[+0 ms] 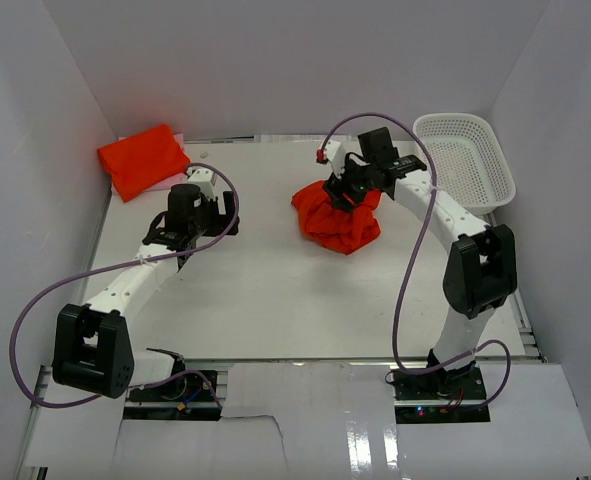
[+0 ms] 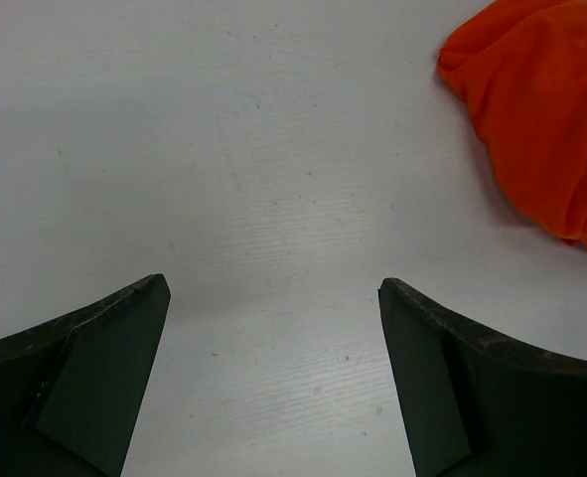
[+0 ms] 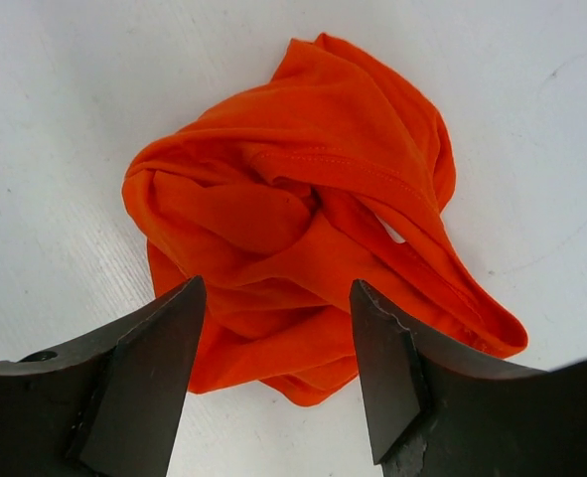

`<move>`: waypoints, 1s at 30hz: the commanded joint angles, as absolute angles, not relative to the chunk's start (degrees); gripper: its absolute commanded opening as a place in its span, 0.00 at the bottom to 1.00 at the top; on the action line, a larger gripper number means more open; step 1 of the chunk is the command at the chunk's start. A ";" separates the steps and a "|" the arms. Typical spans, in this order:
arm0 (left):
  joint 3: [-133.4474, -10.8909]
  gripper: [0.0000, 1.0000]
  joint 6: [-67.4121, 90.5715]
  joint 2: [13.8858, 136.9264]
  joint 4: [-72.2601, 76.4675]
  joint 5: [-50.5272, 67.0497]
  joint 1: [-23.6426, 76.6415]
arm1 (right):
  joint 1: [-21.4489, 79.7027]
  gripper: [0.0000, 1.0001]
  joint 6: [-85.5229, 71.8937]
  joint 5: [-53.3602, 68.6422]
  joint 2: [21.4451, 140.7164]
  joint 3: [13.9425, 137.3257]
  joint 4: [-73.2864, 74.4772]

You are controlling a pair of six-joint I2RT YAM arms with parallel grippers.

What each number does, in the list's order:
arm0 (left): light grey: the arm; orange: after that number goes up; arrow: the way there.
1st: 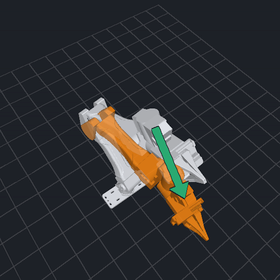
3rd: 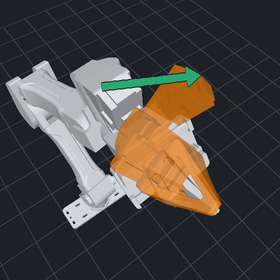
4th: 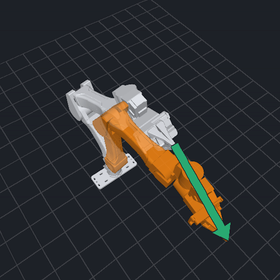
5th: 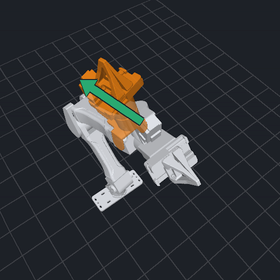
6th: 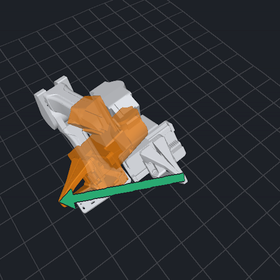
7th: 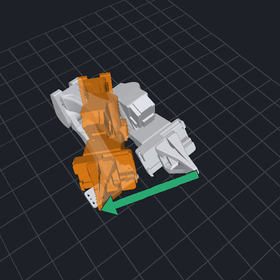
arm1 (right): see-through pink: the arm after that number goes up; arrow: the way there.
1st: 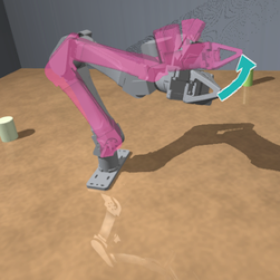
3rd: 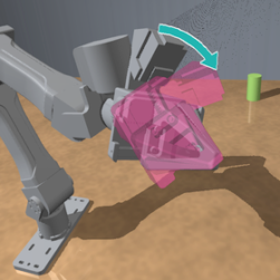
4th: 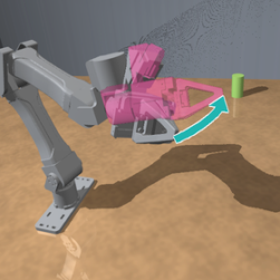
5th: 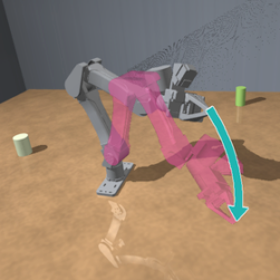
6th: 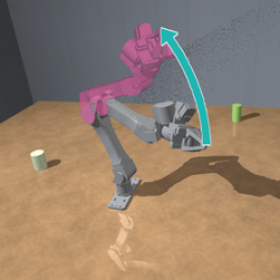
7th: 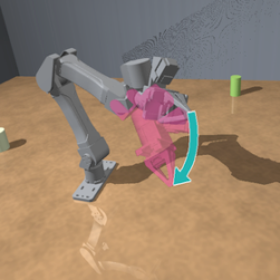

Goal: Fold and stack the t-shirts
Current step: Flatten out the tshirt

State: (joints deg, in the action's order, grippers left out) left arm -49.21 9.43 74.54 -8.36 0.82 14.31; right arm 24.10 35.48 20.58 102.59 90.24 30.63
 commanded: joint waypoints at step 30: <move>-48.96 0.98 8.44 72.77 -7.03 0.88 14.68 | 30.76 0.47 39.99 13.01 114.87 98.79 28.13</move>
State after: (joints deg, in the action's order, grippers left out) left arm -49.19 8.97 74.54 -8.05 0.80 14.39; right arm 30.41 40.71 13.87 115.04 97.89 32.60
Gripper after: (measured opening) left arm 0.979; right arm 0.480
